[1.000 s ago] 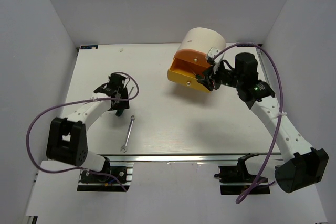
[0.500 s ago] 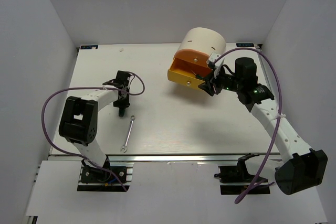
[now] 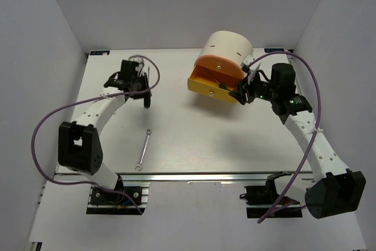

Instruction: Sort the tools into containers

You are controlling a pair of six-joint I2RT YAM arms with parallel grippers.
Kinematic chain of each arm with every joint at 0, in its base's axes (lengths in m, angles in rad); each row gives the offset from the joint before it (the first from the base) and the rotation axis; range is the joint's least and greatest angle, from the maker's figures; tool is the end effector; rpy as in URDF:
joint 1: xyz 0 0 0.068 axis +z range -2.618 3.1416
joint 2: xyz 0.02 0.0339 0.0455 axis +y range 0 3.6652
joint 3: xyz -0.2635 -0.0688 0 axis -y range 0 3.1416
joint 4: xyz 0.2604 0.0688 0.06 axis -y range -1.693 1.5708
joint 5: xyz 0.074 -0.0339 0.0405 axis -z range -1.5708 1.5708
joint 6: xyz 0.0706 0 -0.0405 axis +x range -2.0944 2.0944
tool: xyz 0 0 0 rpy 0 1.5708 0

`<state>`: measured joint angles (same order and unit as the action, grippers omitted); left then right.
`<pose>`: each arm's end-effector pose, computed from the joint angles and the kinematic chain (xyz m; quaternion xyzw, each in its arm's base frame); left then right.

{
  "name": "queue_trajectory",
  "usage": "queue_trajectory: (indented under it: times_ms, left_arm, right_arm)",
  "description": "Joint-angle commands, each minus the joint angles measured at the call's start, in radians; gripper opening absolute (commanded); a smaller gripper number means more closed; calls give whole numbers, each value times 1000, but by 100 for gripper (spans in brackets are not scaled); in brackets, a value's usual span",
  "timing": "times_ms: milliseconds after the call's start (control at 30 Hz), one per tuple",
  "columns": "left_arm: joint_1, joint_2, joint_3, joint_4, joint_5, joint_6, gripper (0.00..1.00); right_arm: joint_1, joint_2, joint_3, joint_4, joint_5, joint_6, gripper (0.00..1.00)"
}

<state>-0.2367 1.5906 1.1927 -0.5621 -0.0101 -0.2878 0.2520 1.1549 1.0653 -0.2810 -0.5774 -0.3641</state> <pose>0.3613 -0.0864 0.2129 -0.0259 0.9534 -0.0733 0.2916 0.2832 0.1127 0.3428 -0.3931 0.7051 0.2043 0.5537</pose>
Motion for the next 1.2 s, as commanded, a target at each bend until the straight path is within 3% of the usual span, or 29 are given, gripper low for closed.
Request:
queue_trajectory:
  times_ms: [0, 167, 233, 400, 567, 733, 933, 1167]
  left_arm:
    - [2, -145, 125, 119, 246, -216, 0]
    - [-38, -184, 13, 425, 450, -648, 0]
    - [-74, -184, -25, 538, 428, -755, 0]
    - [-258, -132, 54, 596, 262, -1022, 0]
    - [-386, -44, 139, 568, 124, -1262, 0]
    - [-444, -14, 215, 411, 67, -1442, 0]
    - [-473, 52, 323, 220, 142, -1625, 0]
    - [-489, 140, 409, 107, 171, -1694, 0]
  right_arm:
    - [-40, -29, -2, 36, -22, 37, 51]
    - [-109, -34, -8, 54, -48, 79, 51]
    - [-134, -35, -8, 62, -56, 94, 51]
    - [-180, -35, -4, 94, -73, 134, 51]
    - [-229, -41, 1, 112, -88, 169, 50]
    - [-273, -64, -16, 120, -95, 186, 51]
    - [-284, -89, -47, 141, -95, 217, 51]
    - [-292, -101, -59, 146, -88, 215, 51]
